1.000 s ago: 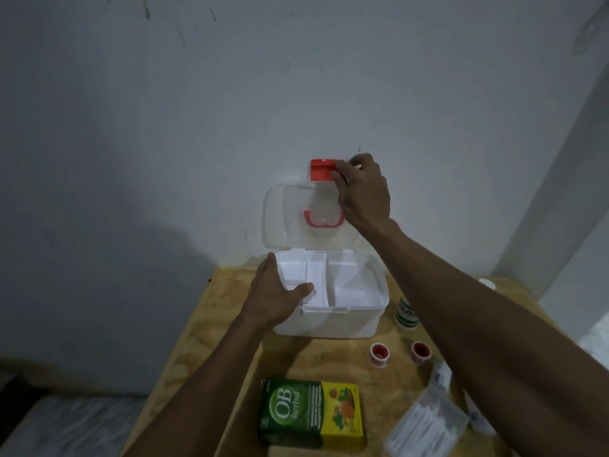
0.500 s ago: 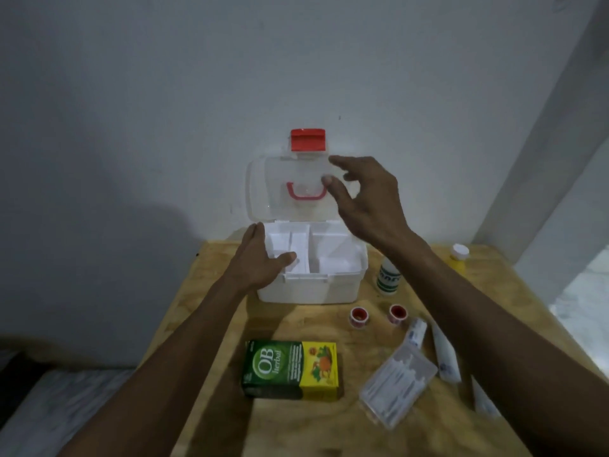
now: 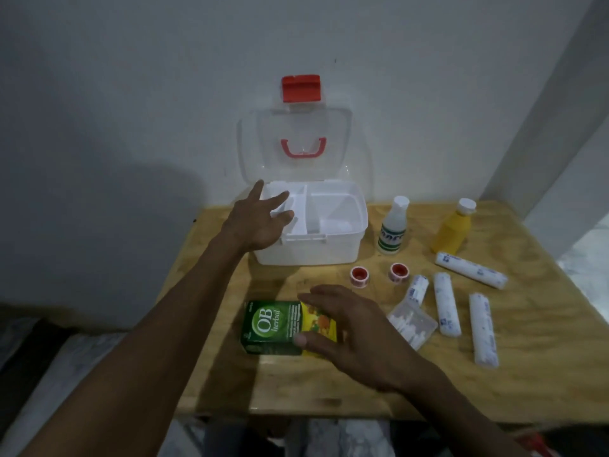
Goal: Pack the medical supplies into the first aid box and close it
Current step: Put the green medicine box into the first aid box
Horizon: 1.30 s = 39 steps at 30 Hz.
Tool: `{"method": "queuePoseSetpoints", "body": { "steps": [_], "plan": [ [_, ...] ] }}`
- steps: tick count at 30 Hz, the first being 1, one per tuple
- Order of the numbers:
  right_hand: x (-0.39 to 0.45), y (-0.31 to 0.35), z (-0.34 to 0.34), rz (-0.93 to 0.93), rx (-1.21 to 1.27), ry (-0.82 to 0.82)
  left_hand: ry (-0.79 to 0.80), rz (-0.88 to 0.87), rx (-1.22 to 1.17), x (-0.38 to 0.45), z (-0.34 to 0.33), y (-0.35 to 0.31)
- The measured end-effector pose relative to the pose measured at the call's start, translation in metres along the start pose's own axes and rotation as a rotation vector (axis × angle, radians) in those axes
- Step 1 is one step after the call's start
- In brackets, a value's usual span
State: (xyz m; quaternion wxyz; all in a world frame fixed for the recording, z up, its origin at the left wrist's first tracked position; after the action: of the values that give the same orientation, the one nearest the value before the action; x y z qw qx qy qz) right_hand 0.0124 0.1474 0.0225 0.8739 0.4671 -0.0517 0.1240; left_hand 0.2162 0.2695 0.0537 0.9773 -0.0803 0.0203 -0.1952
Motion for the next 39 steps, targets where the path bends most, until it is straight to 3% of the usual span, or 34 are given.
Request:
{"method": "queuePoseSetpoints", "body": {
  "steps": [8, 15, 26, 33, 39],
  "plan": [
    [-0.002, -0.008, -0.014, 0.008, -0.012, 0.098, -0.007, -0.015, 0.022, -0.004, 0.001, -0.002],
    [0.0, -0.005, 0.0, 0.009, 0.006, 0.041, -0.02, -0.028, 0.028, -0.005, 0.001, -0.001],
    [0.05, 0.035, 0.145, -0.007, -0.266, -0.142, -0.003, -0.06, 0.004, -0.008, 0.01, -0.006],
    [0.135, 0.028, 0.163, -0.109, -0.654, 0.077, -0.008, -0.071, -0.047, -0.006, 0.009, -0.002],
    [0.17, 0.014, 0.133, -0.14, -0.806, 0.225, -0.014, -0.06, -0.024, -0.003, 0.003, 0.002]
  ]
}}
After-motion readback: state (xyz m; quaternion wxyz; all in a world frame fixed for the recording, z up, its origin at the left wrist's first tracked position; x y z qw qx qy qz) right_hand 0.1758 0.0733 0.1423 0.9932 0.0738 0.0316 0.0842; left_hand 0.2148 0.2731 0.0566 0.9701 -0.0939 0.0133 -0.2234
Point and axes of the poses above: each hand's wrist, its own x-axis towards the middle knuckle, its own z-axis out of the back of the hand, y = z × x, the point moved 5 cm from there along x, towards the middle knuckle, and after that the axes turned 10 degrees about x, right-handed, at the moved point
